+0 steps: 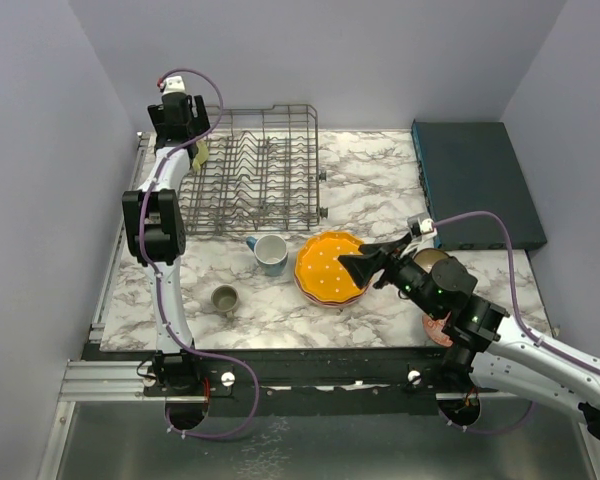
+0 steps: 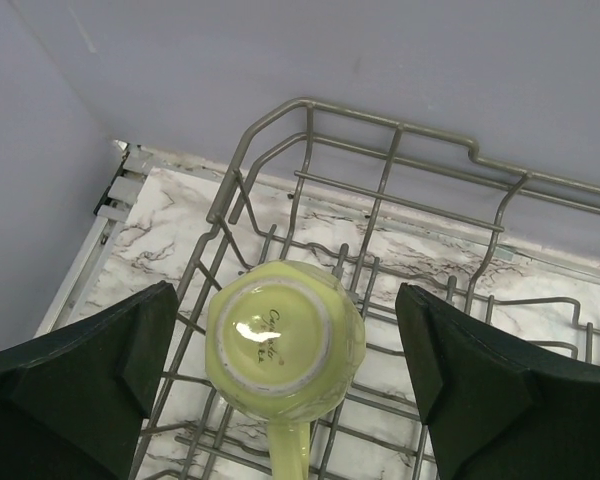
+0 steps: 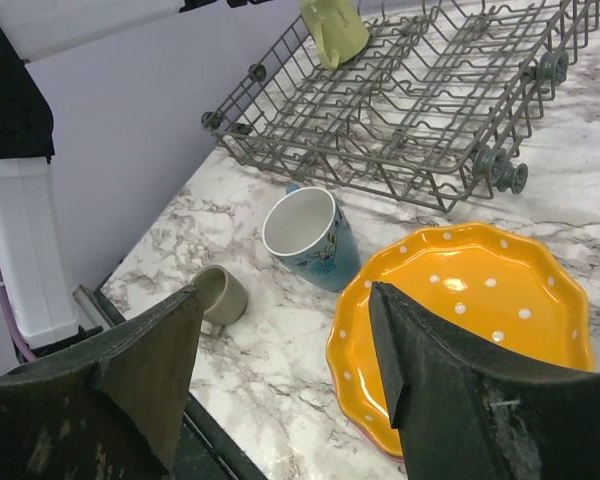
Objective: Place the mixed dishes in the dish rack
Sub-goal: Turn the cup upside down in the dish rack, then pick up the cup at the center of the board.
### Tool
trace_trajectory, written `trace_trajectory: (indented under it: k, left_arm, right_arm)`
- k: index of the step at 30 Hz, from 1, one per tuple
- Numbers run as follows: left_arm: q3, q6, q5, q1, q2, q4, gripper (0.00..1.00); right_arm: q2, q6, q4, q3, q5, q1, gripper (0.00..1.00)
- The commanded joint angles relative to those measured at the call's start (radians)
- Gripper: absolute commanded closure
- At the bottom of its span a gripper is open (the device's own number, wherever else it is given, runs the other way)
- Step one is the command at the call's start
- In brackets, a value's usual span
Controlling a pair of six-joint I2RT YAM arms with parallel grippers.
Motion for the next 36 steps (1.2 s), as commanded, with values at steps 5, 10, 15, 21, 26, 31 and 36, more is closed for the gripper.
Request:
trace_trajectory:
  k: [5,10,15,21,26,31,36]
  left_arm:
    - [-0.036,-0.003,-0.041,0.003,-0.101,0.007,0.01]
    - [-0.068,-0.049,-0.041,0.003,-0.158,0.005,0.01]
    - [-0.112,-0.084,-0.020,0.003,-0.228,-0.001,0.01]
    - [-0.082,-0.184,0.103,0.003,-0.282,-0.150,0.01]
    - [-0.174,-0.246,0.143,0.005,-0.373,-0.146,0.01]
    - [-0.236,-0.268,0.193,0.004,-0.458,-0.152,0.01]
    - [-0.279,-0.295,0.213,0.004,-0.543,-0.196,0.01]
  right_arm:
    - [-0.034,0.024,-0.057,0.005,0.024,-0.003,0.26]
    - [-0.025,0.030,-0.104,0.025,0.027,-0.004,0.25]
    - [-0.016,0.048,-0.221,0.071,0.049,-0.004,0.23]
    - [-0.056,0.097,-0.308,0.082,0.098,-0.004,0.22]
    - [-0.091,0.145,-0.395,0.103,0.126,-0.004,0.23]
    - [-0.100,0.173,-0.472,0.130,0.141,-0.003,0.22]
    - [-0.054,0.174,-0.552,0.180,0.175,-0.005,0.22]
